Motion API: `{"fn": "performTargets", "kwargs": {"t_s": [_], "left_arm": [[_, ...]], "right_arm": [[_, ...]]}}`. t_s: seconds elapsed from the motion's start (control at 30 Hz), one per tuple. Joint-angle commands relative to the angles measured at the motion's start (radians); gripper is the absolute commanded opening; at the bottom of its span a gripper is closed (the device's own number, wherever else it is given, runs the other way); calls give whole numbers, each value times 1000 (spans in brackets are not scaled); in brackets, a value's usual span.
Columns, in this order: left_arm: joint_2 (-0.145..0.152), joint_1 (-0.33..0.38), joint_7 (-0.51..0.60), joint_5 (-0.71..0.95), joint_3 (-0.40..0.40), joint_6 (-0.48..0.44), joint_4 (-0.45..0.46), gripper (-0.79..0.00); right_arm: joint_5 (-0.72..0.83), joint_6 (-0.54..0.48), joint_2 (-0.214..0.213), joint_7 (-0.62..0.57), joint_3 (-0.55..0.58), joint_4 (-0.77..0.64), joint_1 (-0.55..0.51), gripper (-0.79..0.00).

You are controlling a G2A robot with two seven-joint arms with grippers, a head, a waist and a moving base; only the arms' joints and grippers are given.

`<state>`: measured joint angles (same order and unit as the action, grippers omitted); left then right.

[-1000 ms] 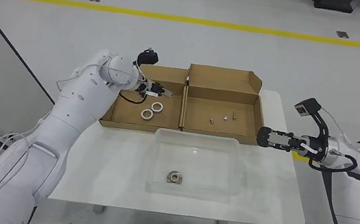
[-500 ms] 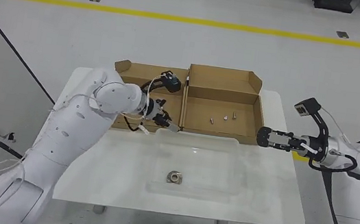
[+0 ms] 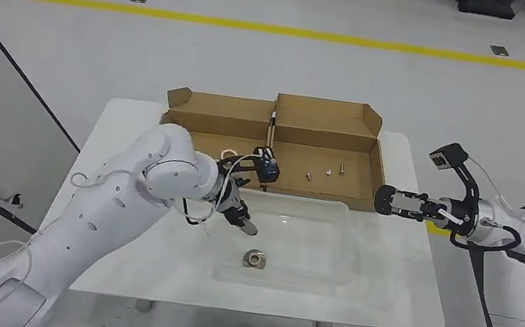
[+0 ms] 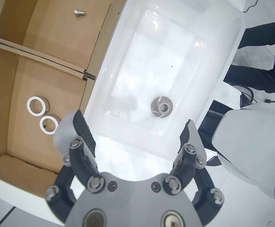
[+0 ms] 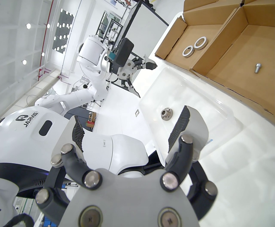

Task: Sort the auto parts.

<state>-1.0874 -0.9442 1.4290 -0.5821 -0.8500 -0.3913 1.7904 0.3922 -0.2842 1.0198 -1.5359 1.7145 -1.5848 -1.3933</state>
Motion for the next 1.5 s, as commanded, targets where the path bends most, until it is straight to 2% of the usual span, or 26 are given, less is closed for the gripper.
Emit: {"fn": "performTargets", "kwargs": {"t_s": [0.0,0.13,0.23,0.67,0.73,0.8,0.93,1.07,1.27,1.47], "left_arm": [[14,24,7,9,43,7,0,0],[43,84,12,93,146,12,-16,0],[58,114,9,122,191,9,-42,0],[62,120,-9,107,198,5,-56,0],[56,94,-31,61,238,29,-14,0],[33,100,-28,11,311,79,51,0],[-3,142,-16,-18,382,103,29,0],[-40,190,-7,-31,431,132,-31,0],[-77,251,-15,32,444,92,-102,0],[-78,271,17,115,430,17,-99,0]], "right_arm": [[0,0,0,0,0,0,0,0],[0,0,0,0,0,0,0,0],[0,0,0,0,0,0,0,0],[0,0,0,0,0,0,0,0],[0,0,0,0,0,0,0,0],[0,0,0,0,0,0,0,0],[0,0,0,0,0,0,0,0],[0,0,0,0,0,0,0,0],[0,0,0,0,0,0,0,0],[0,0,0,0,0,0,0,0]]}}
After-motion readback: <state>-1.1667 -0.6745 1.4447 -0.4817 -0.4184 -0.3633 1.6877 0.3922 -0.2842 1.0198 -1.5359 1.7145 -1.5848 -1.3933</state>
